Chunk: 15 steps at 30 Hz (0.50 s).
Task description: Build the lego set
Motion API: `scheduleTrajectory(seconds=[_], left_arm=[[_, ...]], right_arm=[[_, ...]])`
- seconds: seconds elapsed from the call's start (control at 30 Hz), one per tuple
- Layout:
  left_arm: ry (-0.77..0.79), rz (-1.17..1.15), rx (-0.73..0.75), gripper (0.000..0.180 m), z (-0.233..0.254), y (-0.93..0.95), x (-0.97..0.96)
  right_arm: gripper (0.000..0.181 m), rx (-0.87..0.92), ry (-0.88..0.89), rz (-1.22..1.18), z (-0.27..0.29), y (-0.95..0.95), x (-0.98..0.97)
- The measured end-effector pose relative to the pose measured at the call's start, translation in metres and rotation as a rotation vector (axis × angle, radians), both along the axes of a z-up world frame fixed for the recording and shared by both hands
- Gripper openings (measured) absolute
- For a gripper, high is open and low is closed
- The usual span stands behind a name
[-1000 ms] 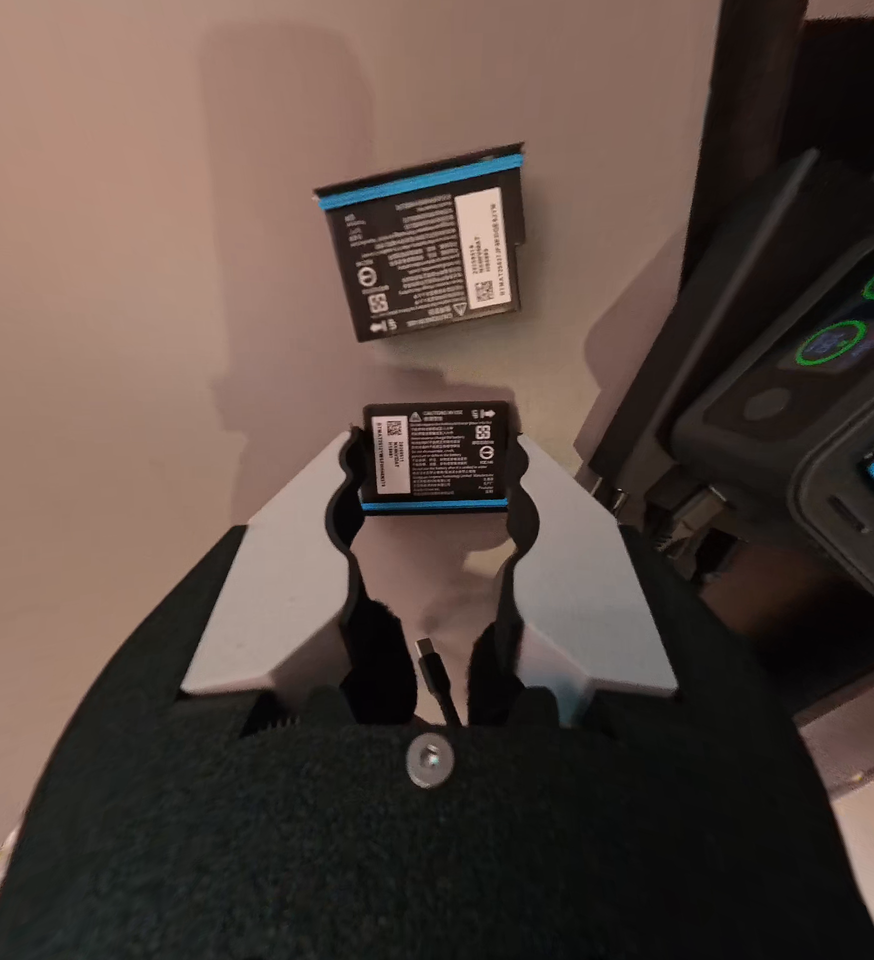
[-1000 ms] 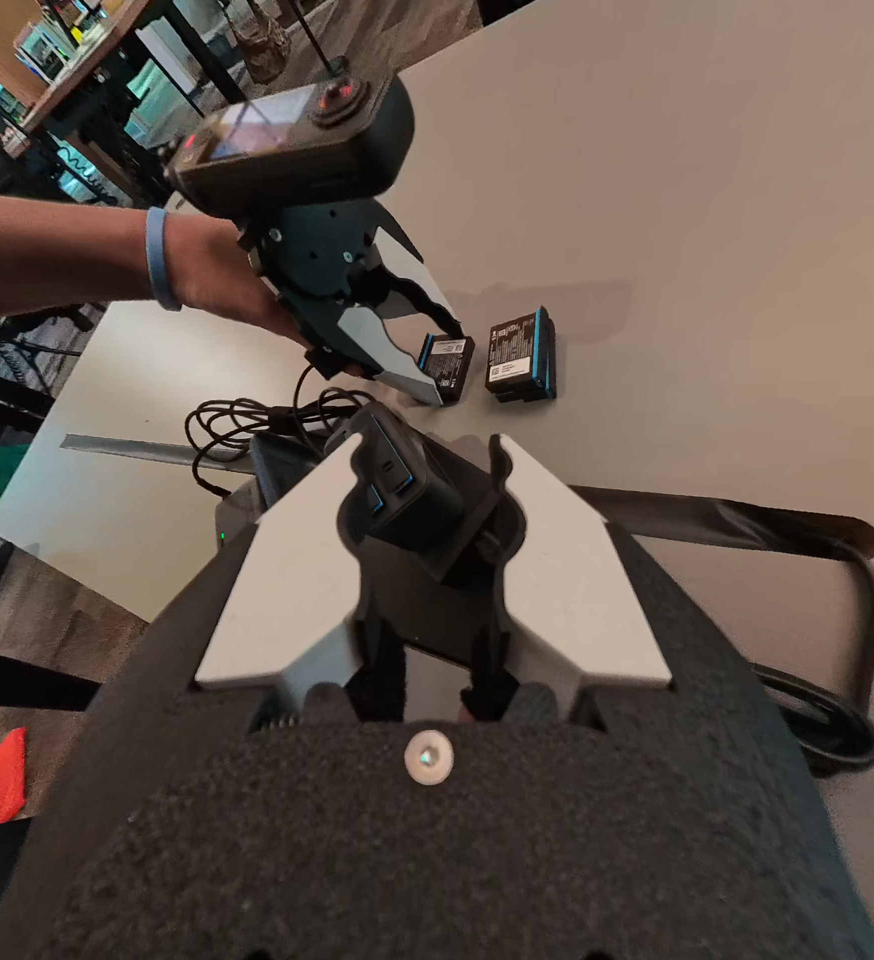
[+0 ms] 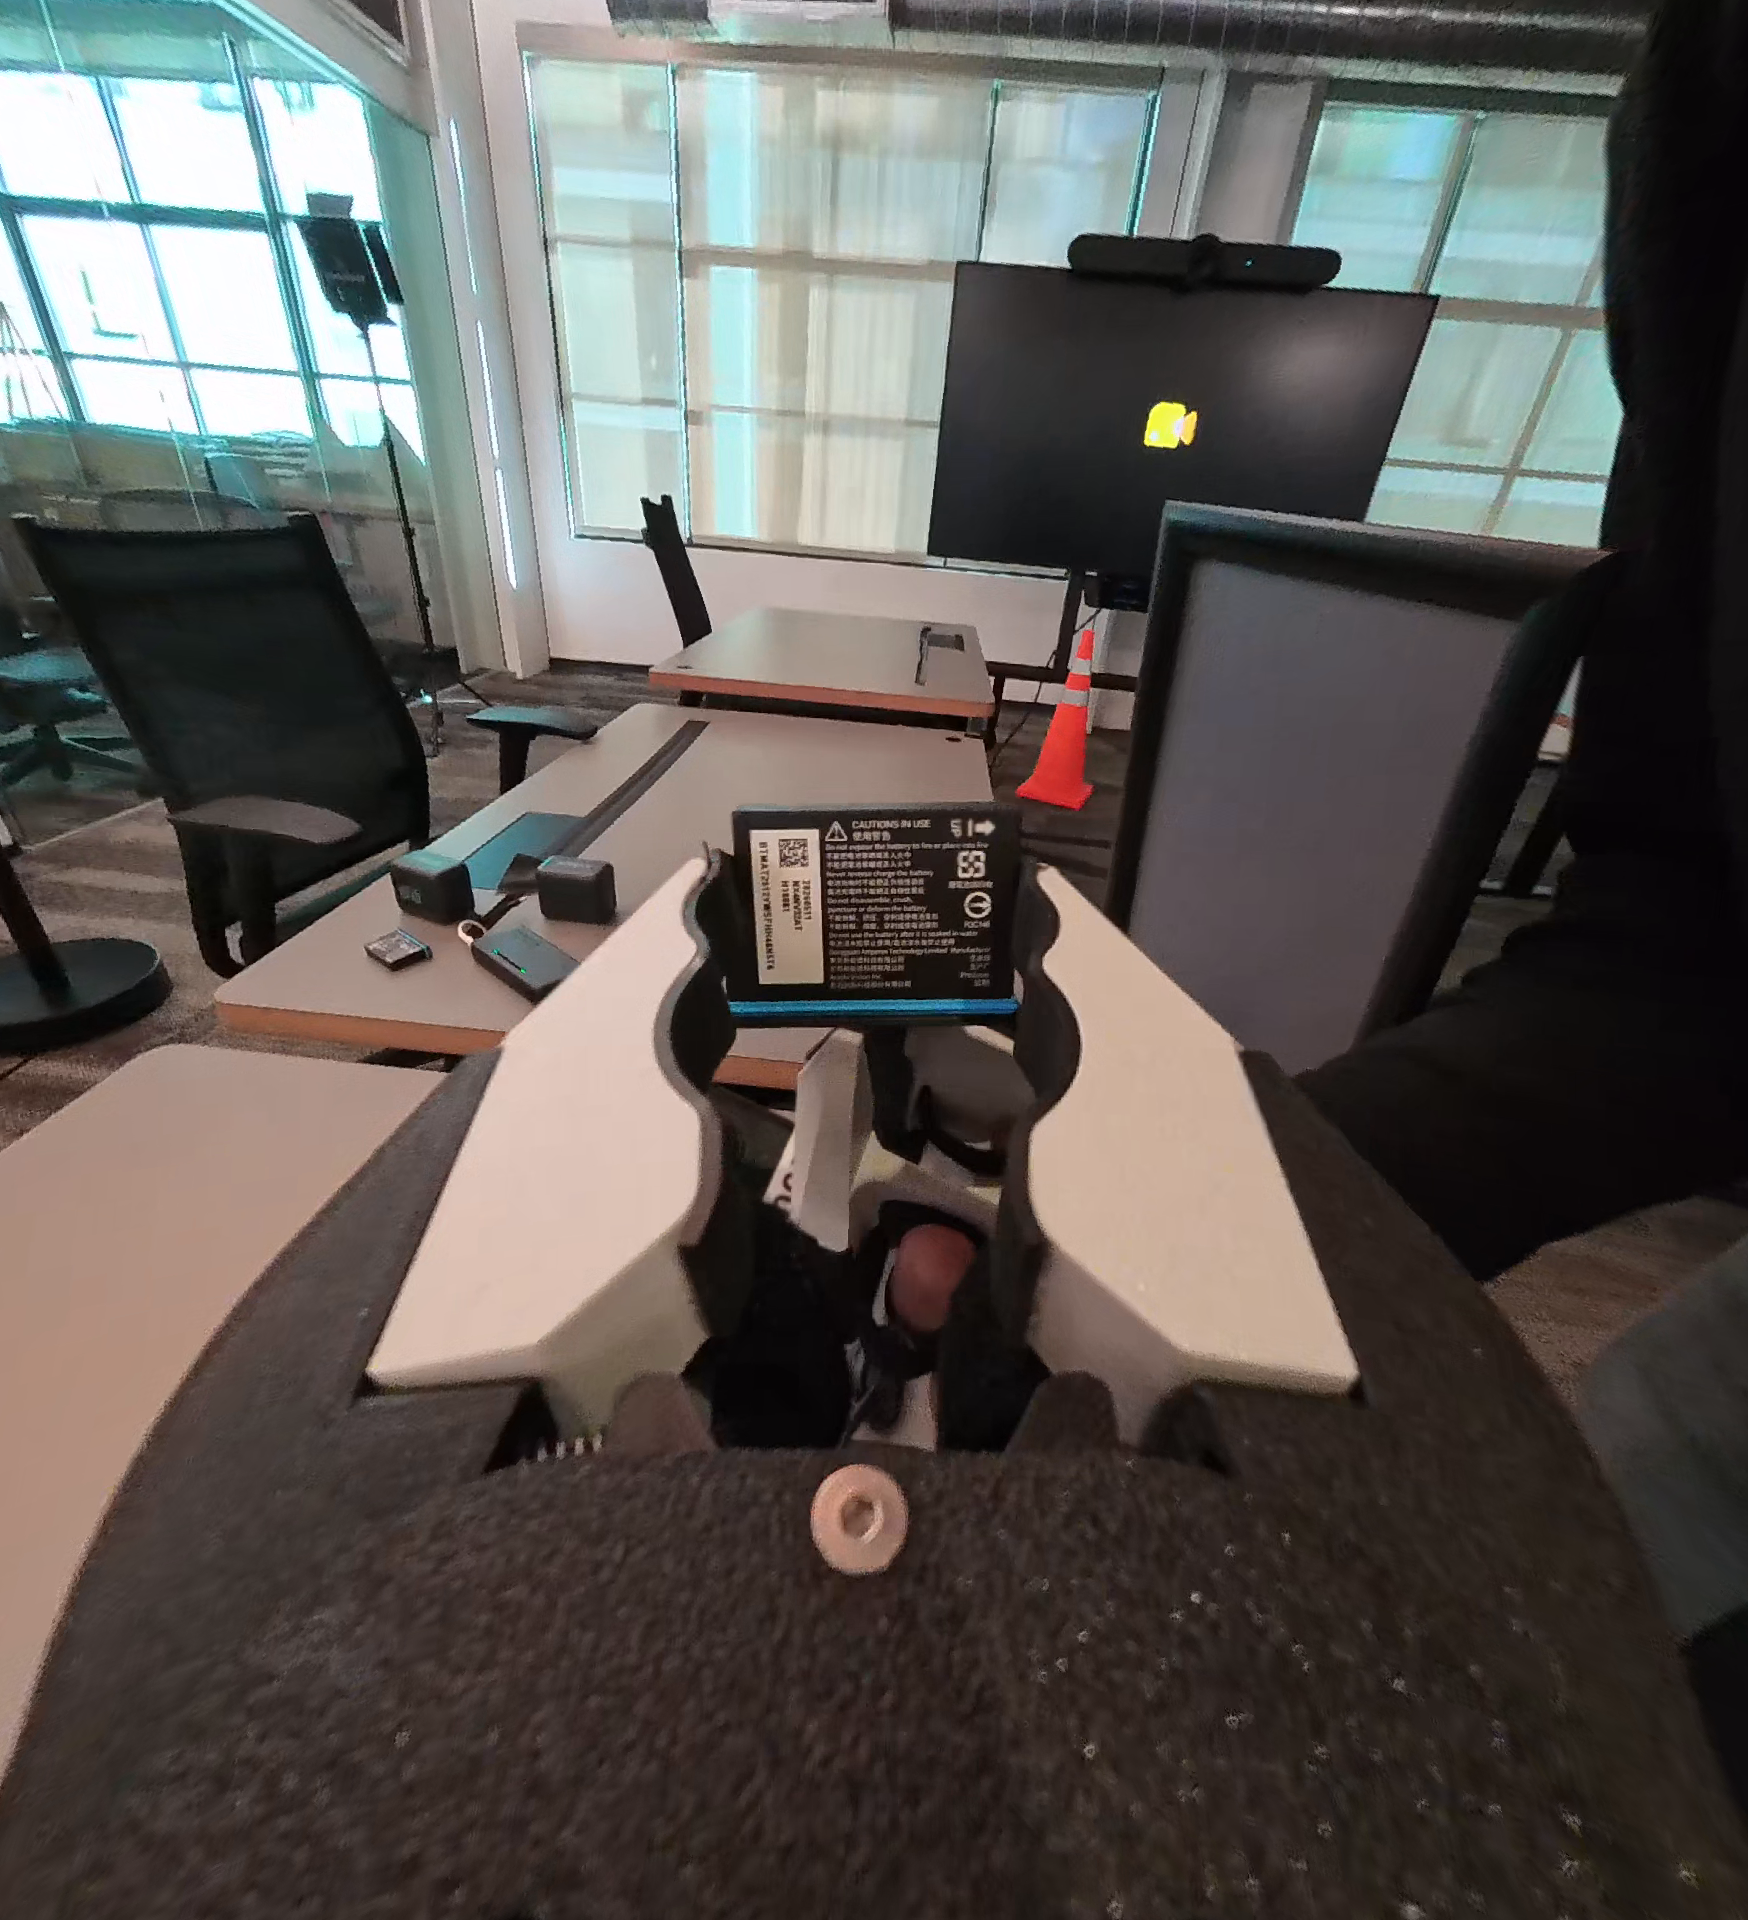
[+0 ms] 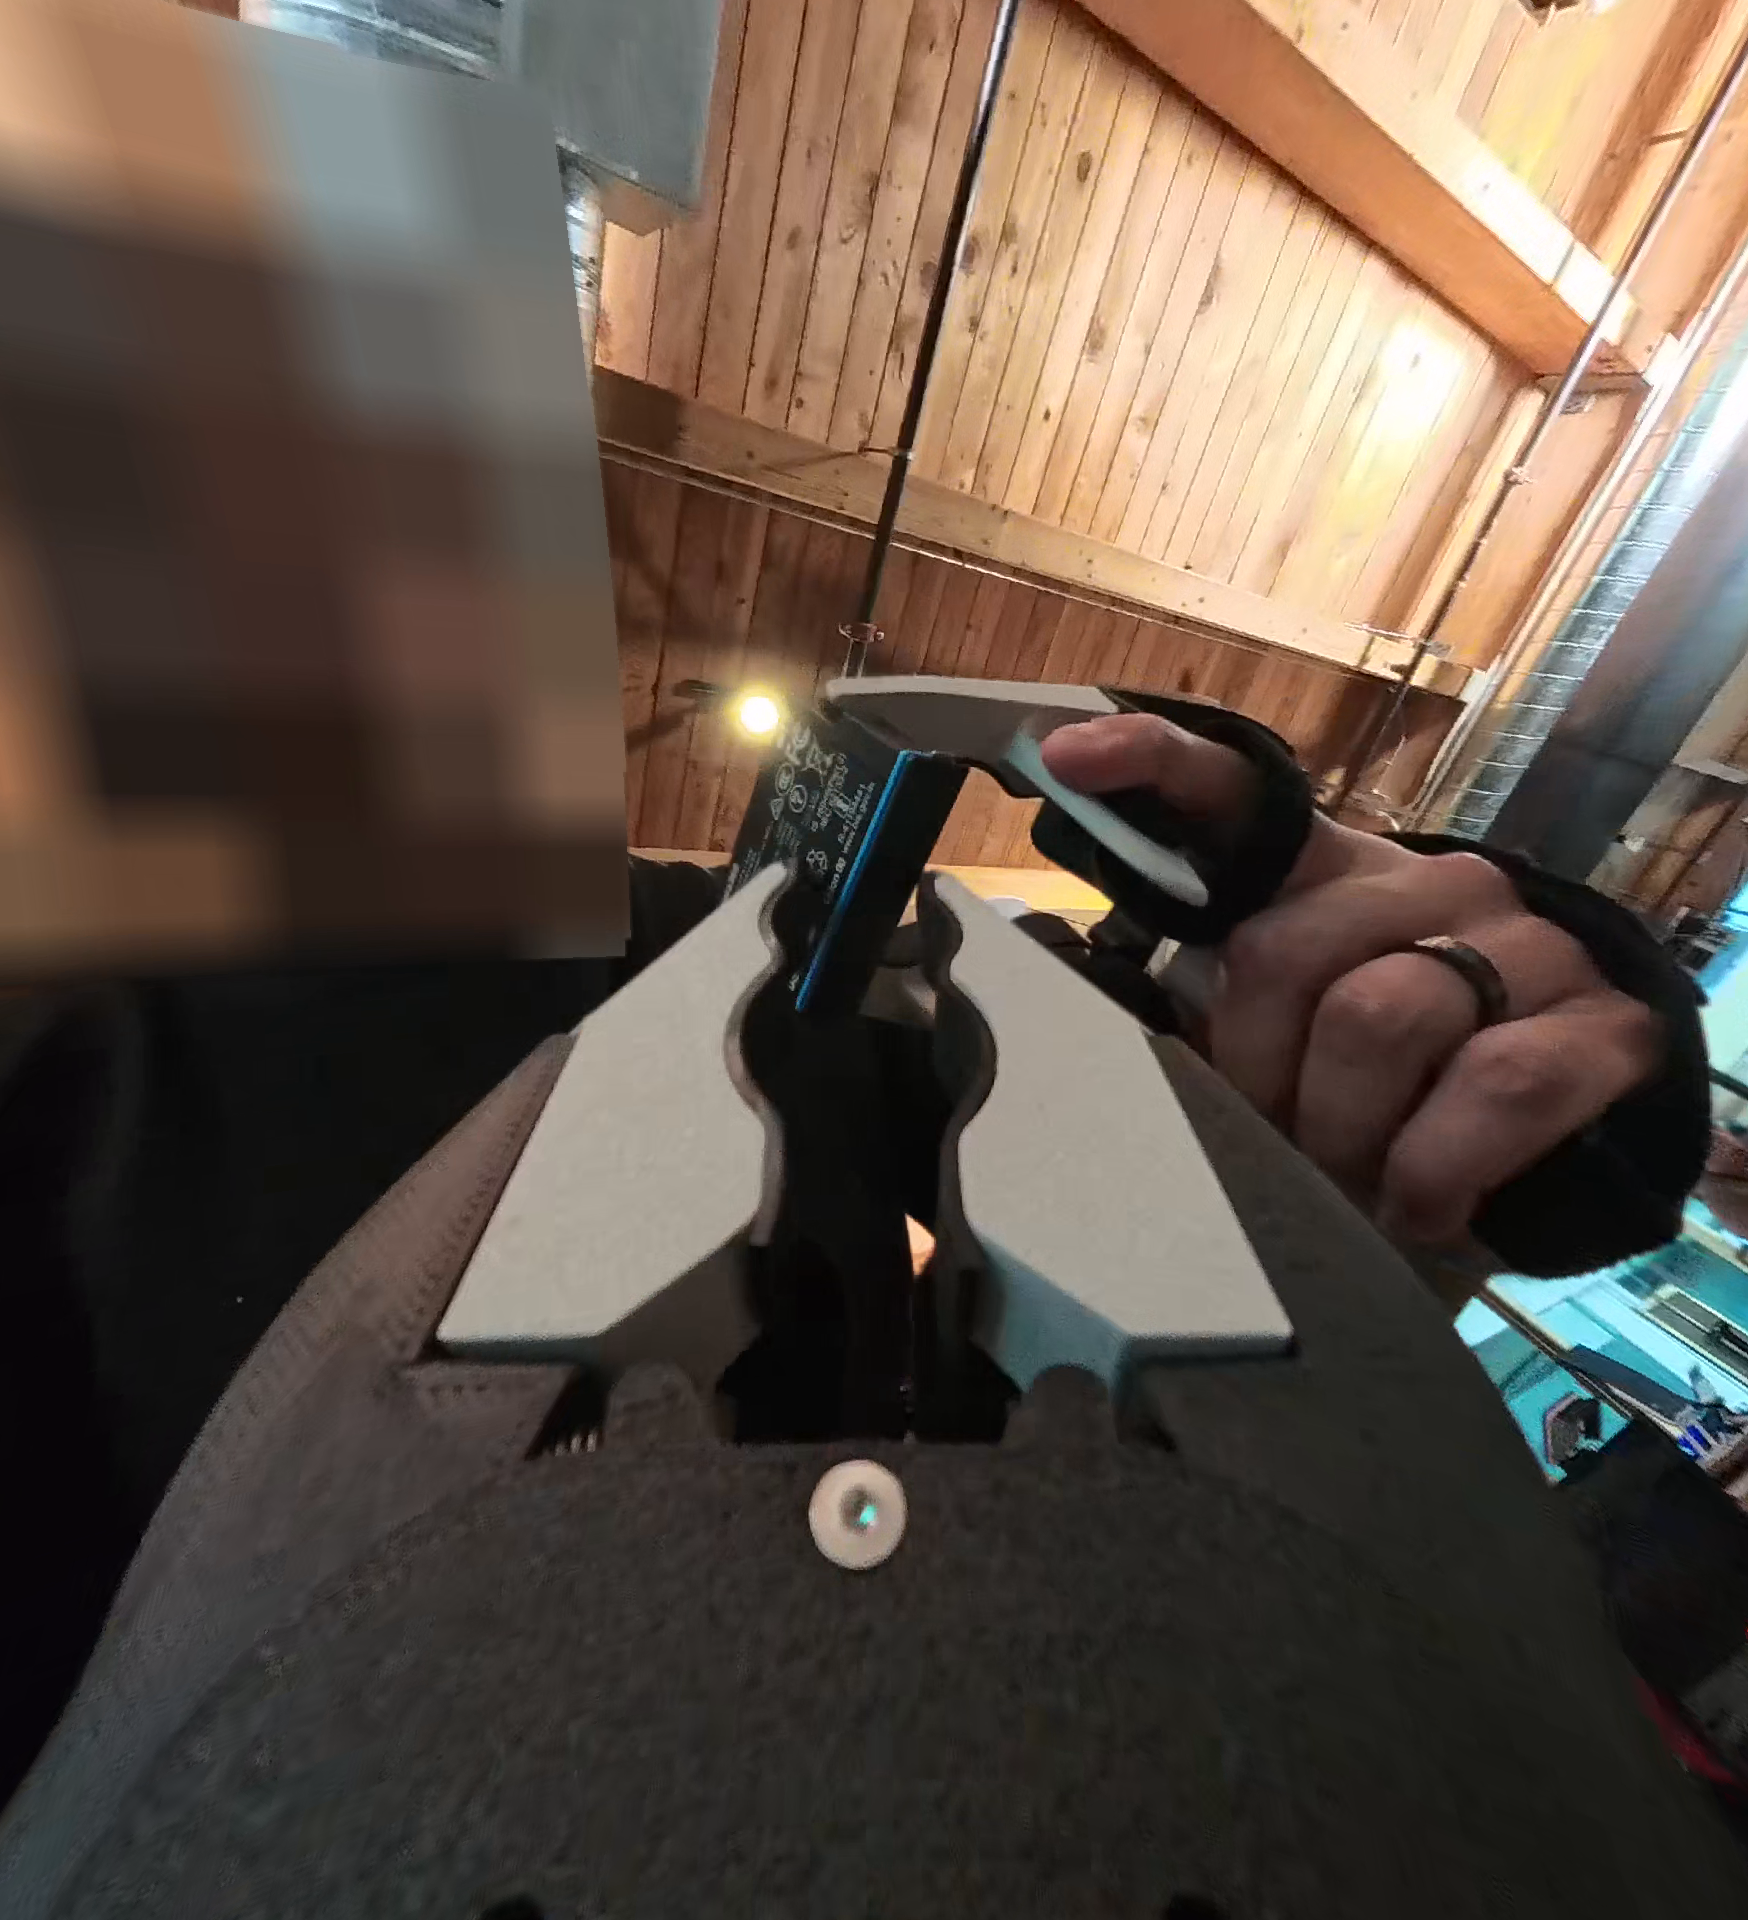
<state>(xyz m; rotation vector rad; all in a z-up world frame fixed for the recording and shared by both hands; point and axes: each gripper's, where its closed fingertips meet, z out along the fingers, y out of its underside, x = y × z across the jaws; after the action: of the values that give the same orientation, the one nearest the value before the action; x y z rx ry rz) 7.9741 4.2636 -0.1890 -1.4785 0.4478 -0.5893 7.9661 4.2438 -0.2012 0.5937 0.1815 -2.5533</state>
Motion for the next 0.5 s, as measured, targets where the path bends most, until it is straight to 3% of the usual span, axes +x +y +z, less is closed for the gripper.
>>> scheduleTrajectory(seconds=[0.03, 0.2, 0.5], left_arm=[[0.008, -0.004, -0.003, 0.051, -0.001, -0.002, 0.001], [0.14, 0.041, -0.098, 0.051, -0.035, -0.017, 0.002], [0.466, 0.126, -0.431, 0.049, -0.165, -0.053, -0.014]], right_arm=[[0.019, 0.019, -0.01, -0.006, -0.001, -0.003, 0.001], [0.017, 0.164, -0.203, -0.048, -0.04, -0.01, -0.002], [0.015, 0.826, -0.714, -0.151, -0.164, -0.03, -0.006]])
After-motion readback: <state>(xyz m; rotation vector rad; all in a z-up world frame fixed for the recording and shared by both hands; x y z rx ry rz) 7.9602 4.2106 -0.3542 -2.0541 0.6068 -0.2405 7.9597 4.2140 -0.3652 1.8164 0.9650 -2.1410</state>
